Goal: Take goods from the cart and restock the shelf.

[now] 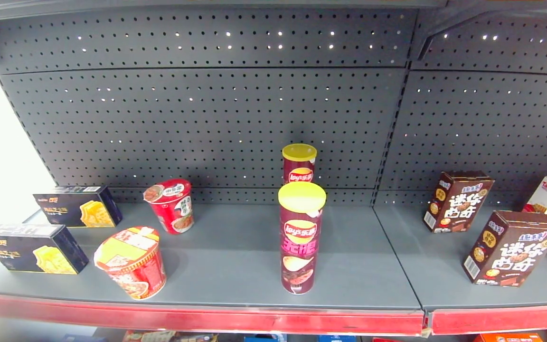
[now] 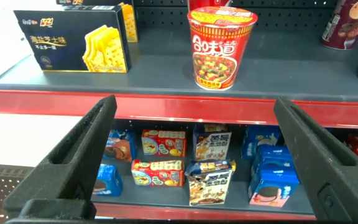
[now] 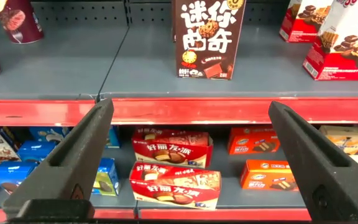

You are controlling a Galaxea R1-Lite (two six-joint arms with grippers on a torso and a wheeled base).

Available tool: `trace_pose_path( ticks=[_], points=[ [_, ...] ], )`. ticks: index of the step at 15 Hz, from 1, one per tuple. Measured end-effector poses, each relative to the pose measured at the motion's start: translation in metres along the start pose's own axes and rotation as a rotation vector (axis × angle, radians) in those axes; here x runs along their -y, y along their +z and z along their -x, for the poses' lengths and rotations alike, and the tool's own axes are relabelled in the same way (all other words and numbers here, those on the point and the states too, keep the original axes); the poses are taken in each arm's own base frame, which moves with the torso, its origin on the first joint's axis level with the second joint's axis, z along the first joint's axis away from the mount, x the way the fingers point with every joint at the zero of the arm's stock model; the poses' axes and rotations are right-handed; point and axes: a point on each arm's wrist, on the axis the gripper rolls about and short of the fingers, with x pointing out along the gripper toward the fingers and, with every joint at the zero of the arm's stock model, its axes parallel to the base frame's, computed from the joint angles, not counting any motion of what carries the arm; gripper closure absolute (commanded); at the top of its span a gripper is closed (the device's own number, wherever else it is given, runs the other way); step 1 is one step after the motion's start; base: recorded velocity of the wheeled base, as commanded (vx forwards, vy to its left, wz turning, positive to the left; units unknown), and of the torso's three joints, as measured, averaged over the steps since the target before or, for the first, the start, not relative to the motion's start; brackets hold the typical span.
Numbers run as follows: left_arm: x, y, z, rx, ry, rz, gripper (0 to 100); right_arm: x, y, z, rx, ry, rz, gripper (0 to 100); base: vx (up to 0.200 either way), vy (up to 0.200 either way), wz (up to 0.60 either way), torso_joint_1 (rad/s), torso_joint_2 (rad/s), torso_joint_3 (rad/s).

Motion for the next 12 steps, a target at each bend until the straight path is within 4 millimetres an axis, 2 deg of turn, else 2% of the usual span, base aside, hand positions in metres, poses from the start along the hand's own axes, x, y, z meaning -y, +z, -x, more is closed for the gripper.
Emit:
trace_pose_path(
  ticks=[12],
  points=[
    [0.0, 0.0, 0.0, 0.0, 0.0, -0.003, 0, 0.0, 0.0, 0.0, 0.0, 0.0, 0.001, 0, 0.0, 0.0, 0.0, 0.0, 0.0, 0.0]
  ],
)
